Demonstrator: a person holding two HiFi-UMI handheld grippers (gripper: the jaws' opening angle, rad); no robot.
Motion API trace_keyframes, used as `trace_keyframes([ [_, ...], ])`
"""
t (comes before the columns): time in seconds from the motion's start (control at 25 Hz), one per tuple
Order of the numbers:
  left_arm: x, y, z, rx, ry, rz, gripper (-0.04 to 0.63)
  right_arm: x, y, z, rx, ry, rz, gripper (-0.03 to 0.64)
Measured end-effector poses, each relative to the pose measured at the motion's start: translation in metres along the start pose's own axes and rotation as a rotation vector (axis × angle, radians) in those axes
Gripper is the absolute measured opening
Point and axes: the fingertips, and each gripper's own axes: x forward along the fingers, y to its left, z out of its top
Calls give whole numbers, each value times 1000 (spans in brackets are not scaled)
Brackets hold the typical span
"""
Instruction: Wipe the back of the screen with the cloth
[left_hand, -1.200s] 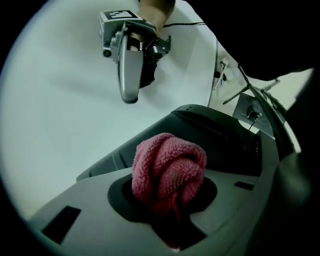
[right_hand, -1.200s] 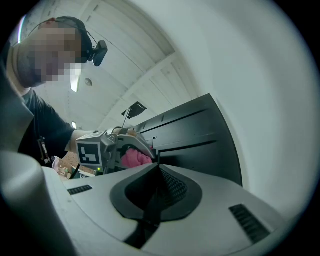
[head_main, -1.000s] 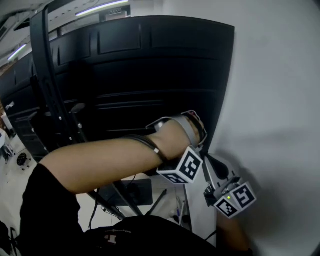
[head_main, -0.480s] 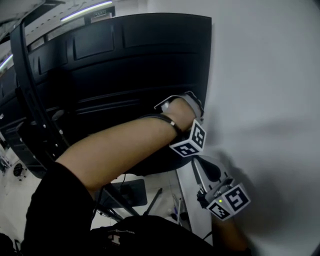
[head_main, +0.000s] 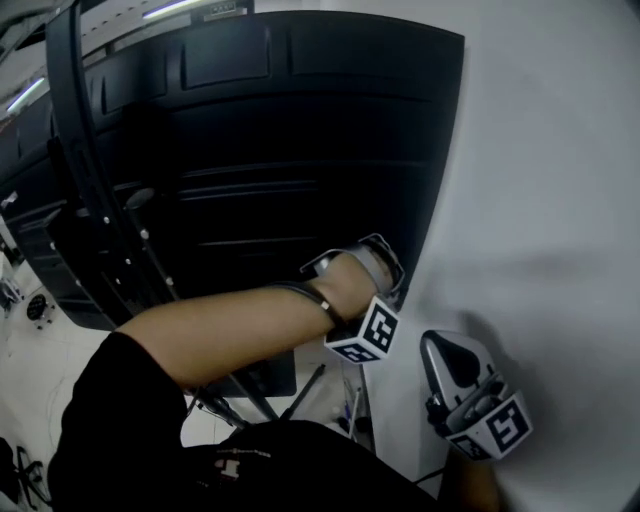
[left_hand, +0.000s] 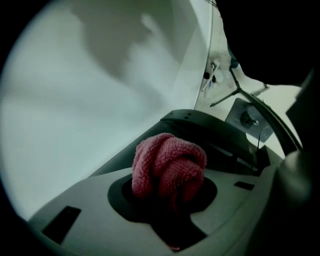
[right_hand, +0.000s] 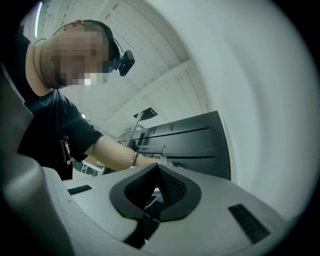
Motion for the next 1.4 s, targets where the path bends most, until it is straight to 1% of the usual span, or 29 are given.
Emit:
trace_keyframes([
  [0.04, -13, -16, 12, -82, -55, 2, 118, -1, -1, 0, 5, -1, -5, 2],
  [0.08, -26, -31, 23, -211, -126, 9, 118, 0, -4, -1, 14, -5, -14, 2],
  [0.12, -39, -47, 27, -388, -200, 24, 118, 4, -7, -4, 27, -6, -19, 2],
  [0.16, -48, -62, 22, -606, -263, 49, 118, 7, -9, -11, 46, 3, -17, 2],
  [0.2, -53, -79, 6, -864, -311, 85, 118, 11, -10, -20, 70, 21, -8, 2],
  [0.32, -42, -134, -75, -1775, -405, 210, 118, 26, -9, -48, 140, 75, 23, 2],
  [0.36, -34, -148, -97, -2024, -433, 240, 117, 32, -7, -54, 153, 85, 35, 2],
  [0.4, -26, -157, -112, -2195, -451, 265, 117, 37, -4, -58, 160, 92, 46, 2],
  [0.44, -22, -160, -124, -2287, -446, 292, 117, 42, -1, -60, 162, 97, 55, 2],
  [0.48, -20, -159, -133, -2315, -420, 325, 117, 45, 2, -62, 163, 100, 62, 2],
  [0.56, -15, -151, -146, -2269, -353, 391, 118, 47, 5, -65, 165, 106, 69, 2],
  [0.6, -12, -148, -150, -2245, -338, 409, 118, 47, 6, -65, 165, 107, 68, 2],
  [0.72, -9, -144, -144, -2169, -339, 425, 118, 40, 6, -64, 159, 108, 57, 2],
  [0.8, -6, -134, -131, -2112, -355, 413, 118, 37, 3, -61, 148, 106, 44, 2],
  [0.88, -2, -123, -119, -2055, -345, 411, 123, 33, 0, -59, 139, 100, 21, 2],
  [0.92, 0, -121, -118, -2041, -334, 418, 123, 31, -1, -58, 138, 97, 8, 2],
  [1.0, 0, -120, -118, -2045, -336, 435, 123, 26, -4, -58, 137, 94, -17, 2],
  [1.08, -8, -111, -110, -2045, -387, 446, 123, 19, -7, -59, 138, 98, -34, 2],
  [1.16, -11, -89, -90, -1999, -449, 435, 123, 13, -11, -60, 142, 101, -46, 2],
  [1.24, 0, -61, -72, -1976, -495, 388, 123, 7, -13, -59, 148, 101, -62, 2],
  [1.32, 19, -33, -57, -1974, -518, 335, 123, -1, -11, -62, 167, 115, -79, 2],
  [1.4, 36, -6, -41, -1958, -519, 299, 121, -11, -8, -65, 192, 136, -90, 2],
])
